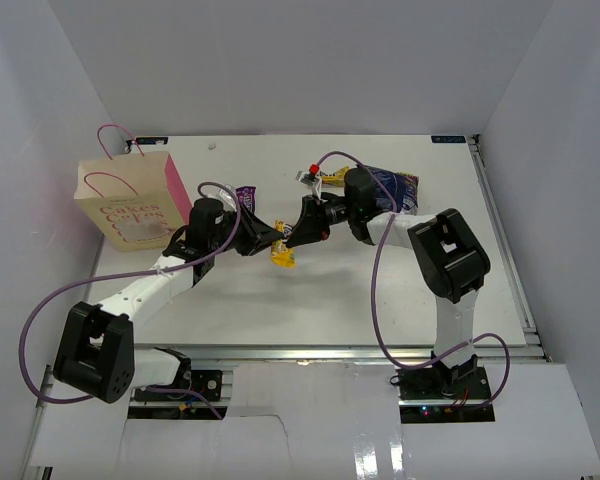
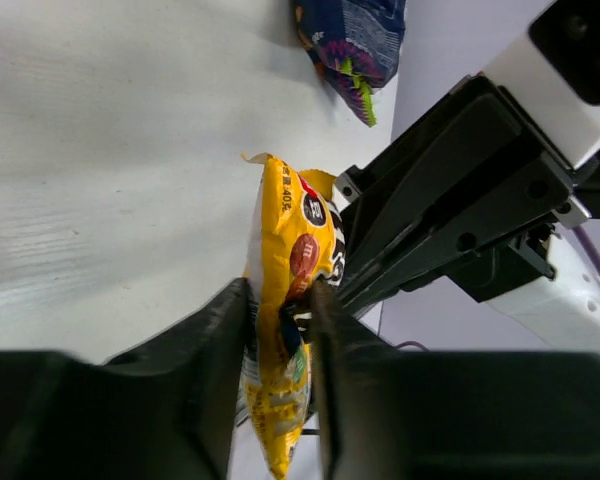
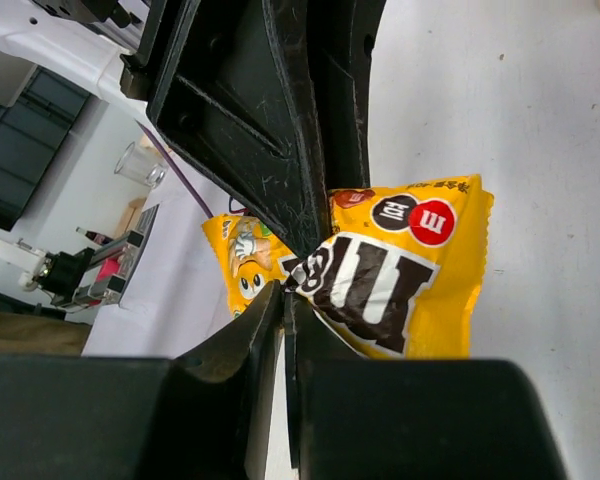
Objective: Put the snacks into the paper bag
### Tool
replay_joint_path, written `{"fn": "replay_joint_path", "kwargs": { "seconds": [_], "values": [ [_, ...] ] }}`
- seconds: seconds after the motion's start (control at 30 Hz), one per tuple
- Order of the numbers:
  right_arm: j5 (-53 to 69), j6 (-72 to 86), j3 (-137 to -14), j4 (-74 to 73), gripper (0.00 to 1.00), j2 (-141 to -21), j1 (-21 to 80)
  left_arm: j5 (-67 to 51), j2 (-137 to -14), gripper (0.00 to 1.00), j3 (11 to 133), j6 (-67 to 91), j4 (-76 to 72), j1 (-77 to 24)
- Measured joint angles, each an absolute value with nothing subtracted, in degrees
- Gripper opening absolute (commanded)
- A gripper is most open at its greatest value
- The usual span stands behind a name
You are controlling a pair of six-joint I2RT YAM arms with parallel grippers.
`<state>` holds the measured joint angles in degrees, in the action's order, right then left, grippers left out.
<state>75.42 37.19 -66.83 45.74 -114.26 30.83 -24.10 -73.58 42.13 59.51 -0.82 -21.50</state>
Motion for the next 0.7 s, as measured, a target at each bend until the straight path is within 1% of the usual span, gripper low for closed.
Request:
{"fn": "replay_joint_path", "kwargs": {
  "seconds": [0.13,0.17,0.23,0.27,0.3,0.33,0.37,0.43,0.47,0.5,0.57,0.63,0.7],
  "values": [
    [75.37,38.52,-66.83,46.83,0.11,-114.15,30.85,-25.61,-73.41,0.21,42.3,58.92,-2.42,-21.5],
    [75.29,38.63,-66.83,46.87,0.1,-114.1,30.85,-26.06,-73.38,0.15,42.3,58.89,-2.68,-21.5],
    [75.2,38.81,-66.83,46.87,0.12,-113.97,30.83,-26.7,-73.23,0.09,42.3,58.57,-3.25,-21.41],
    [75.22,38.87,-66.85,46.87,0.18,-113.93,30.83,-27.03,-73.14,0.04,42.3,58.5,-3.4,-21.37],
    [75.22,39.03,-66.87,46.83,0.22,-113.86,30.83,-27.29,-73.01,0.03,42.3,58.48,-3.46,-21.21],
    [75.18,38.98,-66.87,46.68,0.28,-113.82,30.83,-27.57,-72.75,0.01,42.3,58.41,-3.44,-21.02],
    [75.16,39.0,-66.92,46.48,0.43,-113.82,30.85,-27.7,-72.47,0.01,42.3,58.24,-3.29,-20.82],
    [75.02,37.95,-67.26,44.71,0.51,-113.69,30.87,-27.22,-71.22,0.0,42.63,56.95,-1.78,-20.03],
    [74.59,36.25,-67.83,41.98,0.59,-113.54,30.87,-26.7,-70.24,0.0,43.59,55.7,0.54,-19.46],
    [73.47,33.8,-68.73,38.2,0.61,-113.34,30.87,-25.71,-69.23,0.0,45.08,54.39,3.49,-18.74],
    [69.89,24.51,-72.95,25.3,0.65,-113.1,30.89,-22.41,-67.55,0.0,50.11,50.33,10.83,-17.02],
    [64.2,15.51,-77.56,14.79,0.68,-112.77,30.74,-17.96,-66.7,0.0,56.6,46.09,16.8,-14.68],
    [57.52,8.34,-79.5,7.05,0.7,-110.85,30.3,-13.26,-66.24,0.0,63.68,42.44,21.82,-11.86]
  ]
}}
